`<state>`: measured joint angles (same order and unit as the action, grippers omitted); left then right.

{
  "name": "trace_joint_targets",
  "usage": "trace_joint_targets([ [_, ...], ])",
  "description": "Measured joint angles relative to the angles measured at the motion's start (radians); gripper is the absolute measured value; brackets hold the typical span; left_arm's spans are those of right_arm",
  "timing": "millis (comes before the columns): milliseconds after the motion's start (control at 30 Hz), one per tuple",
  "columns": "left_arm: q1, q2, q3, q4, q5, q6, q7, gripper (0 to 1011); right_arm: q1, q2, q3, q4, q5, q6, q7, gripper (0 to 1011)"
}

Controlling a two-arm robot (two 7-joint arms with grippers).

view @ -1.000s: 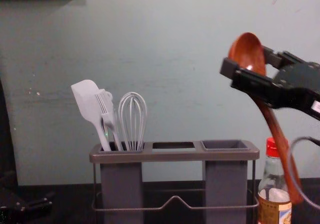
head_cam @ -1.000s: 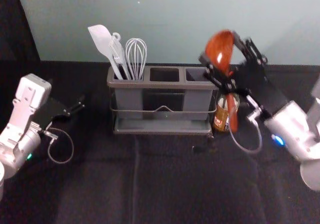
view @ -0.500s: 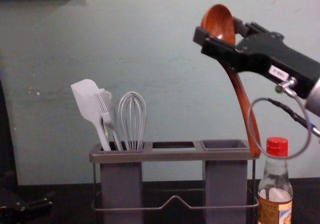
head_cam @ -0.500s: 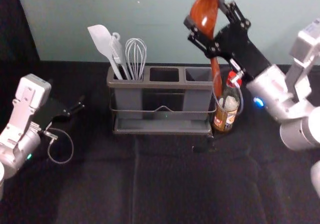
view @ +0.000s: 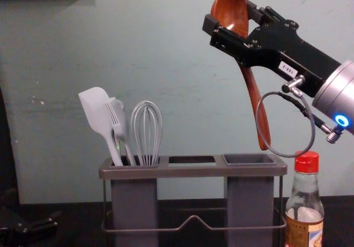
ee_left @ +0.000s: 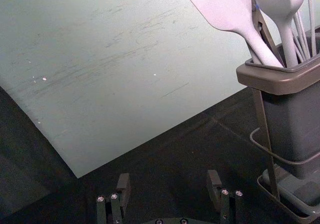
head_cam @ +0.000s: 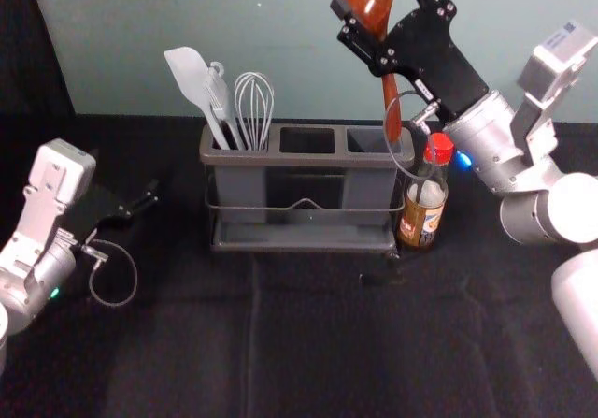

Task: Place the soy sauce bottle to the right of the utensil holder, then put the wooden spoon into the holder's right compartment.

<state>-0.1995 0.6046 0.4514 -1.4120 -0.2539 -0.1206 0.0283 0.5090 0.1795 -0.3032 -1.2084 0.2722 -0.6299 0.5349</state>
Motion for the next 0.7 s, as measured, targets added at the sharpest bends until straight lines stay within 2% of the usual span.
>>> trace_joint_targets([
  [300, 0.0, 0.0, 0.0, 0.0, 0.0, 0.0, 0.0, 1005, 0.025, -0.024, -0.001, 0.1, -0.015, -0.09, 0.02, 839],
  [567, 0.0, 0.0, 0.0, 0.0, 0.0, 0.0, 0.0, 1005, 0.026, -0.044, 0.0, 0.16, -0.01, -0.124, 0.041, 839],
  [700, 0.0, 0.0, 0.0, 0.0, 0.0, 0.0, 0.0, 1005, 0.025, -0.047, -0.002, 0.181, -0.022, -0.134, 0.042, 839],
])
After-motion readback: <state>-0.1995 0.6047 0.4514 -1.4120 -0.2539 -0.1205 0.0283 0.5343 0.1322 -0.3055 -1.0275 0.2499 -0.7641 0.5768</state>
